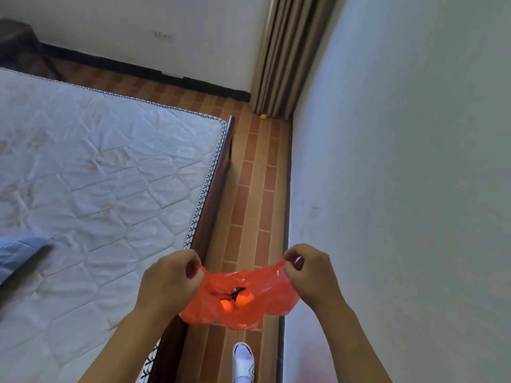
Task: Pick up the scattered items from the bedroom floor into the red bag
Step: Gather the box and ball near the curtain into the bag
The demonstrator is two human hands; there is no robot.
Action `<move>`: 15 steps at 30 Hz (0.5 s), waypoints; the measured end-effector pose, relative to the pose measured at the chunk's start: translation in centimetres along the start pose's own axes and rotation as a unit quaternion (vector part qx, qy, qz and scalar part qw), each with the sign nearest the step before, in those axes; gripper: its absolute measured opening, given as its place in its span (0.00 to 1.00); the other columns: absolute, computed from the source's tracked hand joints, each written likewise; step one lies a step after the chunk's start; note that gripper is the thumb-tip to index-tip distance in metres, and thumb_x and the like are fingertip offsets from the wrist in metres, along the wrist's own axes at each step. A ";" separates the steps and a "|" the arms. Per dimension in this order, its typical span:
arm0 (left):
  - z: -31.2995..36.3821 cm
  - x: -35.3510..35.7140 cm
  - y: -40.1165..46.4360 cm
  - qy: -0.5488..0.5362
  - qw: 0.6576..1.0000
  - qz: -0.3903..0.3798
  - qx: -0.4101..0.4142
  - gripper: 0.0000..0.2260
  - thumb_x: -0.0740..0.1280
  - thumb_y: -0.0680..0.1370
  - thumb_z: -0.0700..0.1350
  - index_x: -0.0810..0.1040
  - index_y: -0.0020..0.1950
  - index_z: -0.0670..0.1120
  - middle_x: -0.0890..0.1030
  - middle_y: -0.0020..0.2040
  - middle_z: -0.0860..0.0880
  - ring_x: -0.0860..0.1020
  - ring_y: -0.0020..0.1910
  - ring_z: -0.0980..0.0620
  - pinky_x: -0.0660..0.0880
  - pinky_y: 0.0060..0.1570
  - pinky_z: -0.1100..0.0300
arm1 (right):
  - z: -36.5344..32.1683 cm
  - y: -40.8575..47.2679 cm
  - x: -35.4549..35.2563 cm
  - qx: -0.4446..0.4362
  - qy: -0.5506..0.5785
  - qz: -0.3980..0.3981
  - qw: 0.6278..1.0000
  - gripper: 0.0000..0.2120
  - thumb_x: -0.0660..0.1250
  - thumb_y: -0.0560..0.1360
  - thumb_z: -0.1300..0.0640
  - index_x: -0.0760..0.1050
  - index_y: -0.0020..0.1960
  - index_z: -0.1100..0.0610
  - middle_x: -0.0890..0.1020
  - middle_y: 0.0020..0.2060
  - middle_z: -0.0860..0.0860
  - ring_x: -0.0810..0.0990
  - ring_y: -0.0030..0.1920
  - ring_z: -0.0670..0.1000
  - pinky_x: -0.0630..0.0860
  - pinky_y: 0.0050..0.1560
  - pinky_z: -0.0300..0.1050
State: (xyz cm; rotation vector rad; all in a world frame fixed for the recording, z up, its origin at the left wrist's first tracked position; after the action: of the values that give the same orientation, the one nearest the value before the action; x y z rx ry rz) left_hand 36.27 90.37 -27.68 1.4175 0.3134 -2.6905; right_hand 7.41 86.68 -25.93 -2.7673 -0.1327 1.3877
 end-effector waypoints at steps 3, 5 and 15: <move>-1.7 3.9 2.1 0.008 1.000 -0.011 -0.020 0.05 0.73 0.69 0.49 0.77 0.39 0.56 0.78 0.33 0.58 0.77 0.34 0.56 0.75 0.35 0.58 | 3.7 2.2 3.3 0.013 0.011 -0.005 1.000 0.09 0.71 0.73 0.65 0.82 0.42 0.50 0.83 0.36 0.43 0.81 0.38 0.44 0.76 0.39 0.31; -3.3 6.9 3.4 0.013 0.999 -0.018 -0.023 0.06 0.74 0.69 0.49 0.77 0.39 0.56 0.78 0.32 0.58 0.77 0.34 0.56 0.74 0.34 0.58 | 6.4 3.5 5.8 0.022 0.011 -0.011 1.000 0.10 0.71 0.72 0.65 0.82 0.42 0.50 0.82 0.36 0.43 0.81 0.39 0.44 0.76 0.39 0.32; -11.5 21.4 8.6 0.019 1.000 -0.019 0.015 0.08 0.75 0.69 0.46 0.77 0.38 0.56 0.77 0.32 0.60 0.76 0.33 0.60 0.68 0.31 0.62 | 17.9 5.0 19.6 0.038 0.023 -0.002 0.999 0.12 0.71 0.72 0.66 0.80 0.43 0.47 0.81 0.39 0.41 0.80 0.43 0.42 0.72 0.41 0.27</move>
State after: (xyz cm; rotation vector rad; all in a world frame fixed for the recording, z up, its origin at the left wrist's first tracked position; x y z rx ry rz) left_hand 34.88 84.93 -52.85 1.4879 0.3081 -2.7123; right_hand 5.04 83.58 -52.69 -2.7333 -0.0811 1.2982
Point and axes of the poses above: each hand's wrist, its own y-axis towards the middle knuckle, its own x-axis out of the palm, z = x × y, the point moved 2 cm from there along y, towards the middle knuckle
